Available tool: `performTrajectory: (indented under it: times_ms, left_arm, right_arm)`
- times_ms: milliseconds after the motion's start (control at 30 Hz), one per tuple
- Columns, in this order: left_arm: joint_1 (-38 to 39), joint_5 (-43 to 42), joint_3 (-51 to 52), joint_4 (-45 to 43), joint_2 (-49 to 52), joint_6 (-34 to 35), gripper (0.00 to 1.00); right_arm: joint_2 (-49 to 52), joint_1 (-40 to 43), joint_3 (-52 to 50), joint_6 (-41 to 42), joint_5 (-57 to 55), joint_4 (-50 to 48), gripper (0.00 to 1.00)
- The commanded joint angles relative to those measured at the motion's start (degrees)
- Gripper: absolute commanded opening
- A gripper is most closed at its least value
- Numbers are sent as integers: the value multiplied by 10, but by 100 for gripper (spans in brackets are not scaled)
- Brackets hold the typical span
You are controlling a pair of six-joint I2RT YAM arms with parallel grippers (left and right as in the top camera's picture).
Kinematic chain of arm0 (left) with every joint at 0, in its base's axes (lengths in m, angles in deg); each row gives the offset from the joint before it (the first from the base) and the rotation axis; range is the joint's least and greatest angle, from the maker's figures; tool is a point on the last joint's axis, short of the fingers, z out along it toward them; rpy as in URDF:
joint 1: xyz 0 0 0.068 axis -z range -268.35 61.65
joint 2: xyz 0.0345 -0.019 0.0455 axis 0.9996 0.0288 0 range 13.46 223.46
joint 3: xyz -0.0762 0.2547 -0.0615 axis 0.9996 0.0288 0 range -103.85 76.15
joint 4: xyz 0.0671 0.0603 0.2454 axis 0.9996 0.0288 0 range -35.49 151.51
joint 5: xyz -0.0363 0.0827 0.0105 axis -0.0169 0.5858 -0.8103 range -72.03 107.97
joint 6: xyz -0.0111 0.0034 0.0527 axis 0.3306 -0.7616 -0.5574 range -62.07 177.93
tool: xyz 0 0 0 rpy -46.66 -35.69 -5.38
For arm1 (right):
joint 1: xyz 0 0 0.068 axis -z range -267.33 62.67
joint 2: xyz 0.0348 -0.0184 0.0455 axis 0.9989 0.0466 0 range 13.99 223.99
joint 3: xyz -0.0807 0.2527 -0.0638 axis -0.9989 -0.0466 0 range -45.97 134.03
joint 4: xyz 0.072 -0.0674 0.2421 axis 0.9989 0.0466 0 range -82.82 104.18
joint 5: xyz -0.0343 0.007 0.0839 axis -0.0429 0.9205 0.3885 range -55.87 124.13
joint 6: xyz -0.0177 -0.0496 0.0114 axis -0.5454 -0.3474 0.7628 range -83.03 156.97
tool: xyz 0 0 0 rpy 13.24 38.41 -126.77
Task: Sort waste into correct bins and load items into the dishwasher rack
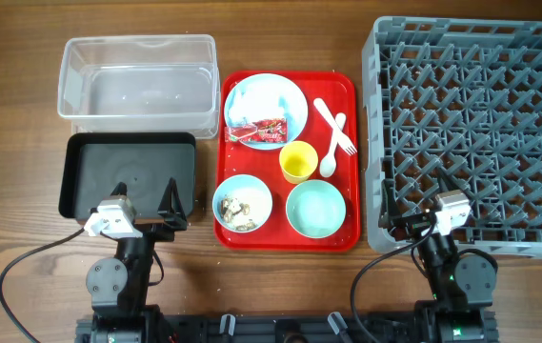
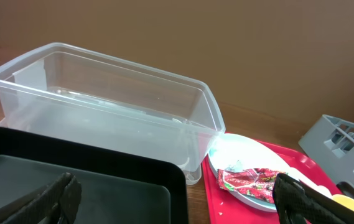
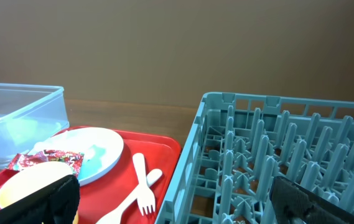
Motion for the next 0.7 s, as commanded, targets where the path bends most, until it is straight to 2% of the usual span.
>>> performTrajectory:
  times_ms: [0,467,667]
  left_arm:
    - [2,6,5,0,-4,-10,100]
    - [2,1,5,-1,-4,-10,100]
    - [2,1,5,-19,-4,-10,100]
  right_arm:
    - [-3,-3,-1,-5,-7,-1,100]
    - [-3,-3,-1,73,14,-3,100]
    - [-3,-3,-1,77,23,-5,100]
